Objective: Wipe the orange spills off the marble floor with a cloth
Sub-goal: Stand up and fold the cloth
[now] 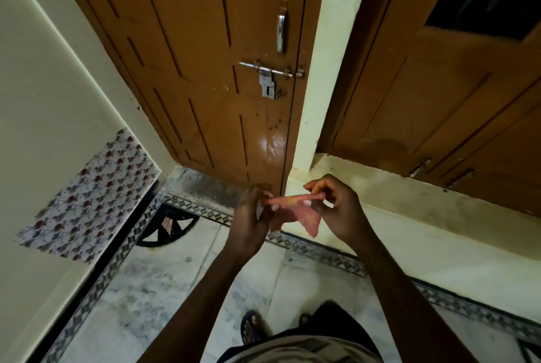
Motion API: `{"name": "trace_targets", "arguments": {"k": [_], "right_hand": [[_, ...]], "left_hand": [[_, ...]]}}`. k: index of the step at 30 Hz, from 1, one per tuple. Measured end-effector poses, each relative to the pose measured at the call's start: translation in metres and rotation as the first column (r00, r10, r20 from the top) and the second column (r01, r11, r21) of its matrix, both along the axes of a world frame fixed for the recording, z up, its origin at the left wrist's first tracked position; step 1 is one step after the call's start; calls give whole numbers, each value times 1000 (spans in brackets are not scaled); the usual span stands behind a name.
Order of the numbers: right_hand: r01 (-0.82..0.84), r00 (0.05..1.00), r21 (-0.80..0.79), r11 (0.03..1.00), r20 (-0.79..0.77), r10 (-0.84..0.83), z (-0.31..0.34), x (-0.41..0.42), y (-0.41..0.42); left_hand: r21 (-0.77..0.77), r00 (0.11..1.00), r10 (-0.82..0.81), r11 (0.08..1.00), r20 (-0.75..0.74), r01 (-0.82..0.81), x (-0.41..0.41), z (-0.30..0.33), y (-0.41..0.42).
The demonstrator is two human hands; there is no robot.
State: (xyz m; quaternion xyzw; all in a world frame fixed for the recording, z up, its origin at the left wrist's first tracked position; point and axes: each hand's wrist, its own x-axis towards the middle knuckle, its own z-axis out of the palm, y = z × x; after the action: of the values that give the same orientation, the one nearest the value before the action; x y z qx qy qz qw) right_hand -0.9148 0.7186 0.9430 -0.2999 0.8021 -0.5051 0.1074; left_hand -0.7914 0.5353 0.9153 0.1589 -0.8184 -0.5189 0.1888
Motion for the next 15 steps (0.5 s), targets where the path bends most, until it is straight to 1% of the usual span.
{"name": "trace_targets", "arguments": {"k": [2,4,6,7,9,11,13,15], "right_hand": [[-4,998,-23,1000,65,6,2,-11,4],[42,995,-71,997,91,-36,1,-23,8],[124,983,-147,981,150,-102,0,-37,14],[173,968,-181,968,213,-133,0,-43,18],[266,908,-219,939,384,-168,-4,-54,29],[299,815,-212,930,563,-134,-12,-68,45],[268,777,-186,945,622,-98,-27,-84,61],[242,778,-167,956,622,-88,-44,-105,76]], "left_hand": [[80,999,-46,996,-7,46,-11,2,7],[191,997,-64,979,-39,70,-25,3,17],[370,994,-86,923,-69,105,-39,6,27],[437,993,-89,892,-77,114,-46,5,33],[464,995,-65,881,-70,91,-61,0,45],[422,999,2,906,-40,16,-79,-6,60],[375,999,35,926,-9,-29,-99,-13,71],[356,999,27,934,34,-37,-124,-24,83]]}}
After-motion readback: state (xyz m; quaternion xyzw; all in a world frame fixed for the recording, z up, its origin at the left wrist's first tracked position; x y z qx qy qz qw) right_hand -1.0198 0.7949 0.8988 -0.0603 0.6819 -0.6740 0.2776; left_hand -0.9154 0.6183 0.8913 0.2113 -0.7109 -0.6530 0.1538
